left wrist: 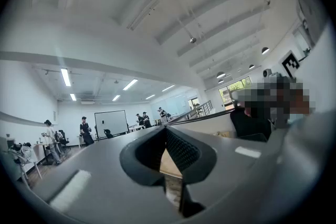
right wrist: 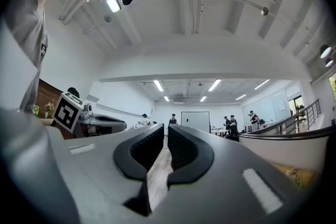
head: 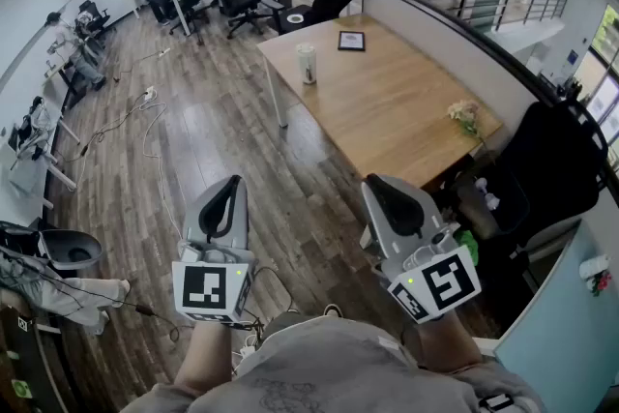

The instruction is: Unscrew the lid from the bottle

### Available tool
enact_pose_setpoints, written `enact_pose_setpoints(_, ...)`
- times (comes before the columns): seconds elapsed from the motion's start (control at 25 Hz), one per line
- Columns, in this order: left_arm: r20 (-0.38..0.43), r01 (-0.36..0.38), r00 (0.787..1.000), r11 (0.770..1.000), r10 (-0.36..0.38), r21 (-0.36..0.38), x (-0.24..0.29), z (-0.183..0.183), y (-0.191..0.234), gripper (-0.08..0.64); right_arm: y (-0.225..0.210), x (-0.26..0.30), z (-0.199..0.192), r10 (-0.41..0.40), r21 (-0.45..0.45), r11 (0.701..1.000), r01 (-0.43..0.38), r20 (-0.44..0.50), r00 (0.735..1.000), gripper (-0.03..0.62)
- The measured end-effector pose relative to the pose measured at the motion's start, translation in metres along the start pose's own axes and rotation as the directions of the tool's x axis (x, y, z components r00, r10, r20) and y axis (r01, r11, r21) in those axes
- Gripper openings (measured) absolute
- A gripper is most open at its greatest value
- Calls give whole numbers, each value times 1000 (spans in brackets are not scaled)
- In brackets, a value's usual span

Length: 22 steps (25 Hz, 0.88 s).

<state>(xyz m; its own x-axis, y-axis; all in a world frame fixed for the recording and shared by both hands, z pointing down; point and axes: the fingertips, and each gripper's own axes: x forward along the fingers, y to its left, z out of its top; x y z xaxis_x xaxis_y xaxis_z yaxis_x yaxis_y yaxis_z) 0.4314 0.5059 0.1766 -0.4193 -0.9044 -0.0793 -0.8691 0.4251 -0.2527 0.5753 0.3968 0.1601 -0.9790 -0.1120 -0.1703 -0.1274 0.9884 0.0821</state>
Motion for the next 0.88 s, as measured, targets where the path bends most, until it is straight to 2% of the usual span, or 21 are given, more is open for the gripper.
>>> enact_pose_setpoints(0.4, -22, 11, 1000, 1000, -11, 0, 6, -7, 0, 2, -2, 7, -8, 9, 32, 999, -8, -11, 1000, 35)
enact_pose_setpoints(0.6, -25, -6, 1000, 1000, 7, 4, 5, -7, 4, 2, 3, 10, -11, 27, 37, 999, -26, -27, 999, 35)
enact_pose_setpoints(0.68, -28, -19, 999, 1000, 19, 1, 6, -9, 9, 2, 0, 13, -13, 10, 58, 998, -9, -19, 1000, 37)
enact_pose_setpoints(0.72, -31, -31, 999, 1000, 31, -3, 6, -10, 13, 2, -4, 14, -13, -12, 75, 997, 12, -5, 1000, 48)
enact_pose_setpoints(0.84, -42, -69, 997, 998, 68, -14, 6, -17, 24, 2, -21, 17, -12, -88, 110, 990, 84, 32, 996, 205)
enact_pose_setpoints(0.88, -31, -74, 997, 997, 74, -14, 8, -17, 27, 2, -26, 19, -12, -103, 116, 988, 98, 35, 994, 212)
